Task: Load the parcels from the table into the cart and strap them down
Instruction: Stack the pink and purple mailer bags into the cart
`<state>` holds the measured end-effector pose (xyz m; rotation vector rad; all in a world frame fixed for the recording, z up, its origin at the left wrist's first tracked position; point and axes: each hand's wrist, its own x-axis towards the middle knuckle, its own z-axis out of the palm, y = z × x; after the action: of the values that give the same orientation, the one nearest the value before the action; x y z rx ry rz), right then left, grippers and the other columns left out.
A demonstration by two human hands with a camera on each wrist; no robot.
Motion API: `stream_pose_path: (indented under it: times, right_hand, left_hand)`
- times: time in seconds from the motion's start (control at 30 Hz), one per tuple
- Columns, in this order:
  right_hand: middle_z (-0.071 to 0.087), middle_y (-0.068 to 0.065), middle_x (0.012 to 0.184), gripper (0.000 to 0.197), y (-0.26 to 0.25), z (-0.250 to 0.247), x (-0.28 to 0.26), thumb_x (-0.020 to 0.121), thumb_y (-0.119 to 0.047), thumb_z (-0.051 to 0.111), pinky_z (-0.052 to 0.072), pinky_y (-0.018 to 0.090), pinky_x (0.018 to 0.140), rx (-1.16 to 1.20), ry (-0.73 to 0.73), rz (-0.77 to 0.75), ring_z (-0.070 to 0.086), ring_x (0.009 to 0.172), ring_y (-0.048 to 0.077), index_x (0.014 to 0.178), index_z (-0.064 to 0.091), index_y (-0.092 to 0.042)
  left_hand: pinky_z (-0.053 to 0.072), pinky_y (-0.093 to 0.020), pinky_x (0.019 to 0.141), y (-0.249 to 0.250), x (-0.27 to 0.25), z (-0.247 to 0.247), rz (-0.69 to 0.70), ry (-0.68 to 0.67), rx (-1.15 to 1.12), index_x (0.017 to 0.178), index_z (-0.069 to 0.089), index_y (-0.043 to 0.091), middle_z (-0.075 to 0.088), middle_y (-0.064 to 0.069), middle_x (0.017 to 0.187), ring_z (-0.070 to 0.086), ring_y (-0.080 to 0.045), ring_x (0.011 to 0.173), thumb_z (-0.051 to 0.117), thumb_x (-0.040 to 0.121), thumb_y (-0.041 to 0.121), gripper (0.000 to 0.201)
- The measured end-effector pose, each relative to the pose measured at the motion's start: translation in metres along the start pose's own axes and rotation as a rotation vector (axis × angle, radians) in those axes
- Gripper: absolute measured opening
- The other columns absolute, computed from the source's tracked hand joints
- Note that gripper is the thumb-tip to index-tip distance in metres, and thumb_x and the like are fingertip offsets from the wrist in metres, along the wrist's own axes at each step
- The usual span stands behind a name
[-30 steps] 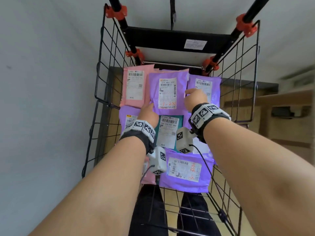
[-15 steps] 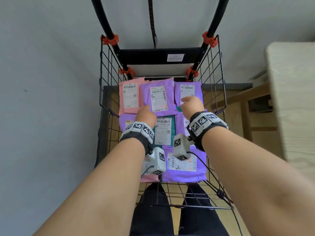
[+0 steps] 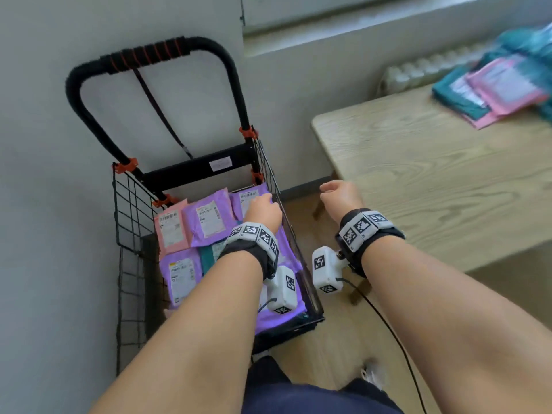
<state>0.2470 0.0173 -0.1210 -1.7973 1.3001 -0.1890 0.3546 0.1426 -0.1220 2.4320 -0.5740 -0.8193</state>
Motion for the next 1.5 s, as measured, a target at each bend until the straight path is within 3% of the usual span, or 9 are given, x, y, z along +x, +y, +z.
stream_pose_path:
  times: [0.2, 0.47, 0.6, 0.67, 0.77, 0.87, 0.93, 1.1, 1.5]
  right_hand:
    - [0.068, 0.004, 0.111, 0.033, 0.091, -0.131, -0.010, 0.088, -0.011, 0.048, 0.043, 0.024, 0.080, -0.009, 0.088, 0.042, 0.061, 0.104, 0.023, 0.114, 0.067, -0.020]
    - [0.067, 0.002, 0.116, 0.033, 0.194, -0.271, -0.015, 0.088, -0.011, 0.050, 0.041, 0.023, 0.081, 0.022, 0.187, 0.087, 0.061, 0.107, 0.022, 0.114, 0.066, -0.021]
    - [0.066, 0.004, 0.117, 0.030, 0.234, -0.323, -0.006, 0.089, -0.012, 0.050, 0.047, 0.028, 0.086, 0.023, 0.242, 0.139, 0.062, 0.106, 0.025, 0.114, 0.066, -0.020]
    - [0.066, 0.004, 0.117, 0.030, 0.249, -0.344, 0.002, 0.090, -0.014, 0.050, 0.048, 0.030, 0.088, 0.030, 0.270, 0.163, 0.061, 0.107, 0.026, 0.114, 0.066, -0.019]
    - [0.066, 0.004, 0.116, 0.028, 0.265, -0.368, 0.022, 0.090, -0.014, 0.050, 0.047, 0.027, 0.082, 0.024, 0.280, 0.180, 0.061, 0.104, 0.025, 0.113, 0.067, -0.018]
    - [0.065, 0.004, 0.117, 0.028, 0.275, -0.389, 0.052, 0.090, -0.013, 0.051, 0.042, 0.024, 0.082, 0.022, 0.272, 0.197, 0.060, 0.107, 0.024, 0.114, 0.065, -0.018]
    - [0.065, 0.003, 0.118, 0.030, 0.277, -0.407, 0.079, 0.089, -0.013, 0.052, 0.041, 0.024, 0.083, 0.027, 0.266, 0.206, 0.059, 0.108, 0.023, 0.115, 0.065, -0.019]
    - [0.065, 0.003, 0.118, 0.031, 0.270, -0.446, 0.142, 0.088, -0.013, 0.052, 0.045, 0.029, 0.091, 0.015, 0.248, 0.229, 0.059, 0.109, 0.023, 0.115, 0.065, -0.019]
    - [0.061, 0.001, 0.122, 0.039, 0.240, -0.500, 0.295, 0.086, -0.015, 0.053, 0.043, 0.031, 0.098, -0.044, 0.129, 0.112, 0.057, 0.115, 0.022, 0.124, 0.060, -0.021]
  left_hand:
    - [0.034, -0.029, 0.105, 0.102, -0.056, 0.094, 0.110, -0.024, 0.031, 0.141, 0.045, 0.017, 0.043, -0.005, 0.147, 0.045, -0.024, 0.131, 0.038, 0.097, 0.020, 0.045]
    - [0.036, -0.024, 0.089, 0.225, -0.111, 0.204, 0.213, -0.122, 0.019, 0.144, 0.041, 0.018, 0.045, -0.003, 0.146, 0.050, -0.023, 0.126, 0.037, 0.097, 0.017, 0.047]
    - [0.037, -0.022, 0.076, 0.266, -0.122, 0.250, 0.251, -0.167, 0.054, 0.145, 0.040, 0.017, 0.049, -0.005, 0.142, 0.058, -0.020, 0.100, 0.036, 0.097, 0.014, 0.047]
    - [0.042, -0.022, 0.079, 0.285, -0.124, 0.270, 0.263, -0.191, 0.056, 0.144, 0.041, 0.017, 0.049, -0.005, 0.142, 0.060, -0.018, 0.099, 0.037, 0.098, 0.016, 0.046]
    - [0.038, -0.024, 0.083, 0.314, -0.115, 0.298, 0.262, -0.226, 0.084, 0.144, 0.042, 0.017, 0.050, -0.005, 0.142, 0.056, -0.023, 0.113, 0.037, 0.099, 0.017, 0.045]
    - [0.036, -0.025, 0.071, 0.344, -0.095, 0.319, 0.244, -0.237, 0.108, 0.144, 0.041, 0.020, 0.056, -0.005, 0.133, 0.053, -0.018, 0.086, 0.036, 0.099, 0.015, 0.046]
    - [0.040, -0.026, 0.067, 0.366, -0.076, 0.331, 0.237, -0.248, 0.094, 0.143, 0.042, 0.019, 0.060, -0.005, 0.124, 0.058, -0.019, 0.084, 0.036, 0.098, 0.014, 0.046]
    - [0.042, -0.033, 0.098, 0.417, -0.025, 0.345, 0.206, -0.250, 0.089, 0.141, 0.044, 0.017, 0.052, -0.009, 0.139, 0.054, -0.028, 0.120, 0.038, 0.097, 0.015, 0.045]
    - [0.044, -0.036, 0.098, 0.520, 0.076, 0.359, 0.128, -0.086, 0.062, 0.140, 0.045, 0.018, 0.052, -0.010, 0.138, 0.054, -0.029, 0.120, 0.038, 0.096, 0.014, 0.046]
